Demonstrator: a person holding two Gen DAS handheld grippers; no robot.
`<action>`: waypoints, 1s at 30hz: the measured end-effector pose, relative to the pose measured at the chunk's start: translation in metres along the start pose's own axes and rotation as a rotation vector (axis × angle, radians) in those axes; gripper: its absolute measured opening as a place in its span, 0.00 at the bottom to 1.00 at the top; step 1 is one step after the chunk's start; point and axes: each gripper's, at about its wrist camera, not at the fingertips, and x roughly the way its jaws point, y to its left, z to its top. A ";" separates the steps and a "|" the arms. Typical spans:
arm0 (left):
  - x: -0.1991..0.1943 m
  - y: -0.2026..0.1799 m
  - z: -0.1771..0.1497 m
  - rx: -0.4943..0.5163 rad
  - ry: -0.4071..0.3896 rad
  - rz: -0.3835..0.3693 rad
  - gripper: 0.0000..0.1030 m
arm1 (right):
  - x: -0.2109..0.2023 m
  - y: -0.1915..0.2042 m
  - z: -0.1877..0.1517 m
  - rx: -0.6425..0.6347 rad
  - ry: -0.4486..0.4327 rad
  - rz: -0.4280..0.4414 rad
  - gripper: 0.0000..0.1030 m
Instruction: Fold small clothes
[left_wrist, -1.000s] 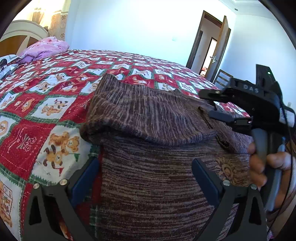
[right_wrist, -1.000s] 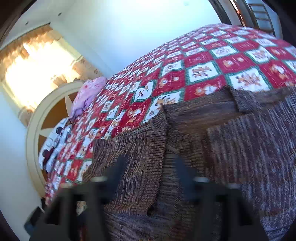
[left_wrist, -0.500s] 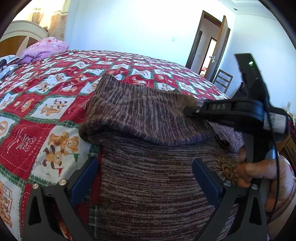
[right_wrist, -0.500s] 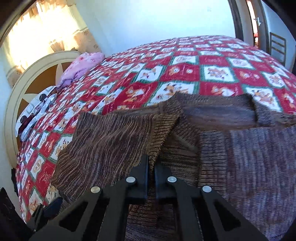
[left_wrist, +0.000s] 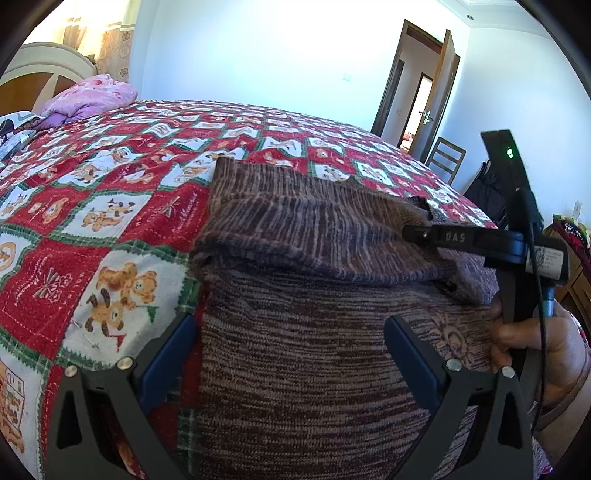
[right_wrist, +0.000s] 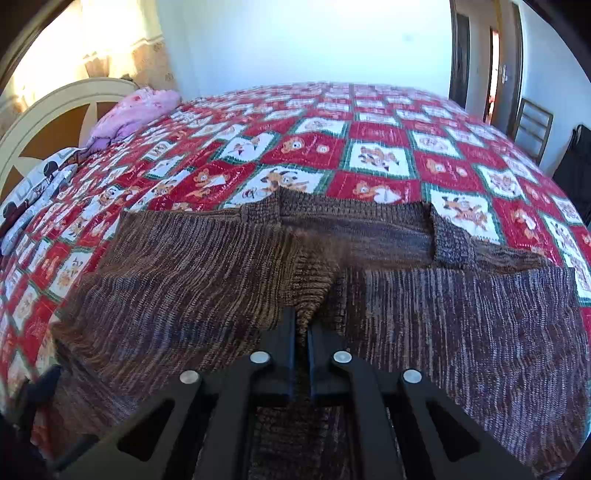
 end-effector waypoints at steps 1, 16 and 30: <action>0.000 0.000 0.000 0.002 0.000 0.002 1.00 | -0.003 -0.001 0.002 0.010 -0.012 -0.007 0.07; 0.001 -0.001 0.001 0.013 0.009 0.012 1.00 | -0.030 0.026 -0.044 -0.064 -0.003 0.079 0.09; -0.014 -0.015 -0.001 0.135 0.126 0.119 1.00 | -0.114 0.007 -0.085 0.137 -0.073 0.059 0.36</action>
